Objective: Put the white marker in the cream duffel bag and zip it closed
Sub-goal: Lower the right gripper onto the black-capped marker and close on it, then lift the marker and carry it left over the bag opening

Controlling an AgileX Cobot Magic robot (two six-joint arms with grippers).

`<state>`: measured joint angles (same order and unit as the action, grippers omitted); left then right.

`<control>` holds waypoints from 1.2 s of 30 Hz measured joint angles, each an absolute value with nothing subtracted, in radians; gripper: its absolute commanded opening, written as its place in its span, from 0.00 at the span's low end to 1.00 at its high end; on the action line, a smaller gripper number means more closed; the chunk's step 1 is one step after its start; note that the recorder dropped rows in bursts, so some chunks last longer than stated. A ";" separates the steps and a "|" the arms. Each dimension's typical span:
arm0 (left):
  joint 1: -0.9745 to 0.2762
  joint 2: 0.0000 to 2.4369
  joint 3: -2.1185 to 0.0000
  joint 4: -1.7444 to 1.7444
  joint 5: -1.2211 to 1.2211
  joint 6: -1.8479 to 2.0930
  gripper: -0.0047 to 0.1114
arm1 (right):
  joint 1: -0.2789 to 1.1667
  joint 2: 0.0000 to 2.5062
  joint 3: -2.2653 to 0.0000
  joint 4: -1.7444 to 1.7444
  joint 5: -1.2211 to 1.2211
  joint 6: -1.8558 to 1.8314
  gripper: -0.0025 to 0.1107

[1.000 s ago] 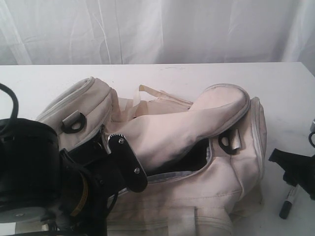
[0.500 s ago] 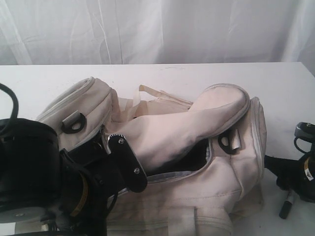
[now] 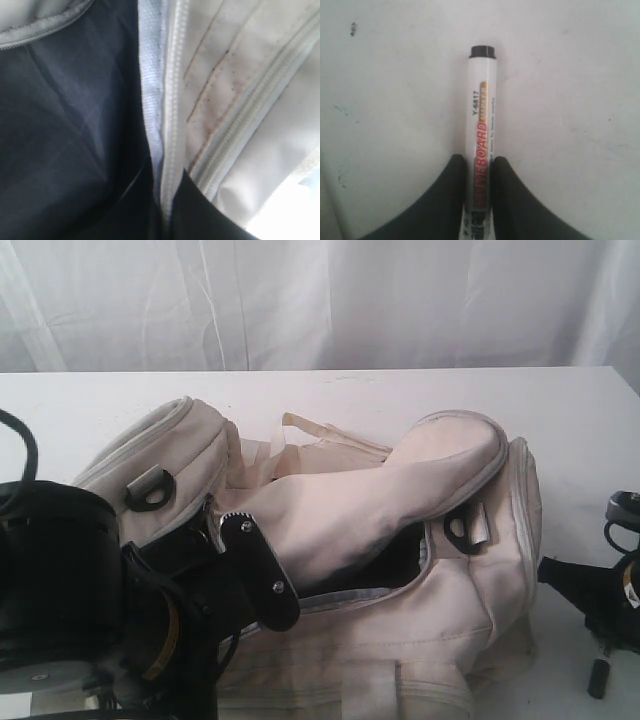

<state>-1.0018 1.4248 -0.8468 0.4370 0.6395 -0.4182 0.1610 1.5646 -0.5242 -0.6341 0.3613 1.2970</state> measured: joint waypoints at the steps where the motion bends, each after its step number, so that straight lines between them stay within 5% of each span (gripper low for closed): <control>1: -1.002 1.425 -0.847 0.437 0.640 -0.418 0.04 | 0.161 1.553 -0.521 -0.634 0.359 1.297 0.02; 19: -1.002 1.425 -0.847 0.445 0.640 -0.411 0.04 | 0.208 1.057 -0.517 -0.662 0.224 1.169 0.02; 36: -1.002 1.408 -0.847 0.453 0.629 -0.411 0.04 | 0.540 0.929 -0.524 -0.649 -0.054 1.114 0.02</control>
